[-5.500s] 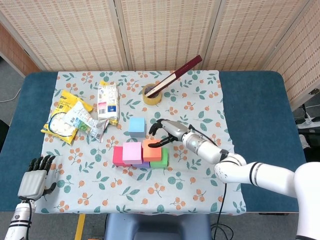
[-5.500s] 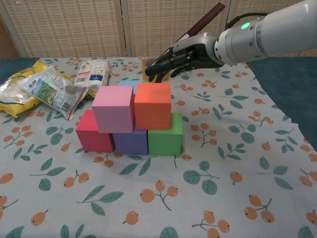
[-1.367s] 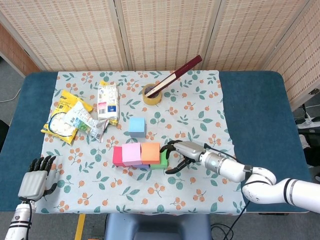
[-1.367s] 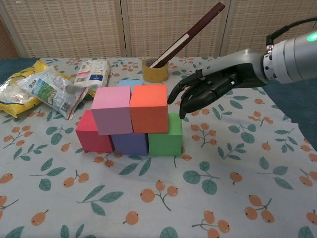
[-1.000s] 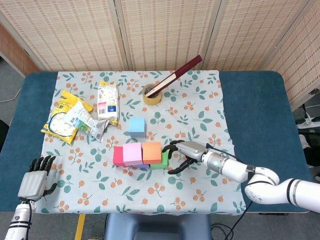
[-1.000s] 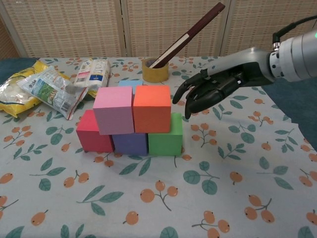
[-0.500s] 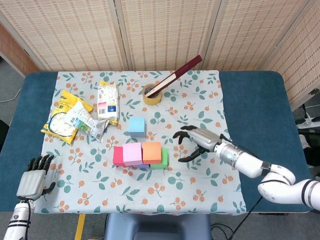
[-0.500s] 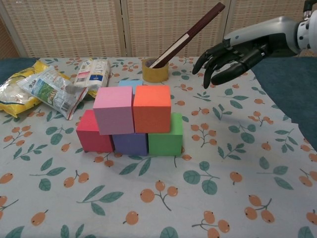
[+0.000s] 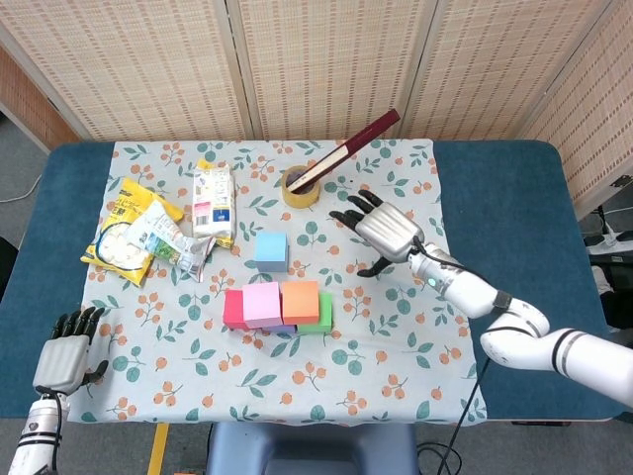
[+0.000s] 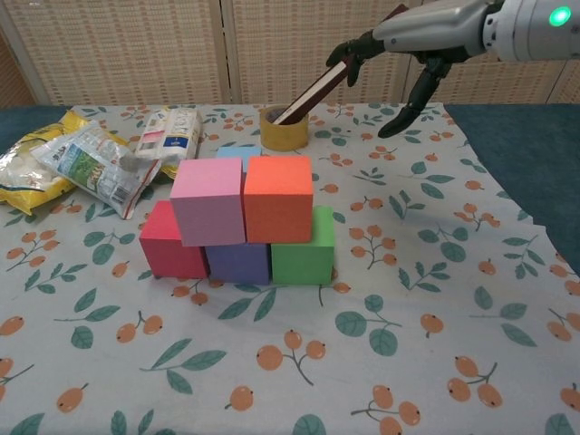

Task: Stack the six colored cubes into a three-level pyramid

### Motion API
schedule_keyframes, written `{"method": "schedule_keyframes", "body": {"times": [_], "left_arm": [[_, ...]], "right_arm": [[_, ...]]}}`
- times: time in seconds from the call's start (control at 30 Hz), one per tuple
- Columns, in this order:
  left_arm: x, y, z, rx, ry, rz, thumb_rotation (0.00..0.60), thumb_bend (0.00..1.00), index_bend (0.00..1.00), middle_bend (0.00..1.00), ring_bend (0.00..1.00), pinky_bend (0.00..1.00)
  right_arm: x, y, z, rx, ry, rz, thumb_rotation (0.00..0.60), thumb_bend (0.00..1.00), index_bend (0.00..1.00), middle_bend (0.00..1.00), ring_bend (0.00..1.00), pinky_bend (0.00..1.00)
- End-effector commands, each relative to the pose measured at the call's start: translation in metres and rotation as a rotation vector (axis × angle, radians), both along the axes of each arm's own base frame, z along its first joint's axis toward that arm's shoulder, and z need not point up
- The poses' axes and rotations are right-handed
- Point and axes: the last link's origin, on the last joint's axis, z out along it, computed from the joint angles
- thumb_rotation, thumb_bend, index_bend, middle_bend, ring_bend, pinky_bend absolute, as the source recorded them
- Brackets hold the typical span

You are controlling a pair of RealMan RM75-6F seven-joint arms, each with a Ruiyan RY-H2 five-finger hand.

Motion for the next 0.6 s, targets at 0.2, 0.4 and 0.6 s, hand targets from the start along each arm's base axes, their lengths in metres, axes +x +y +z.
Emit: {"method": "schedule_keyframes", "body": {"times": [0.2,0.4,0.6], "left_arm": [[-0.004,0.008,0.002,0.022,0.009,0.012,0.600,0.32,0.00,0.05,0.00,0.06],[-0.010,0.012,0.008,0.054,0.018,0.034,0.600,0.32,0.00,0.05,0.00,0.06],[-0.016,0.015,0.009,0.063,0.020,0.065,0.600,0.32,0.00,0.05,0.00,0.06]], "right_arm": [[0.047,-0.032,-0.054,-0.179,0.208,0.270,0.393,0.06,0.00,0.08,0.00,0.00],[0.061,-0.039,-0.076,-0.170,0.248,0.331,0.395,0.06,0.00,0.04,0.00,0.00],[0.067,-0.046,-0.095,-0.152,0.281,0.363,0.396,0.06,0.00,0.01,0.00,0.00]]}}
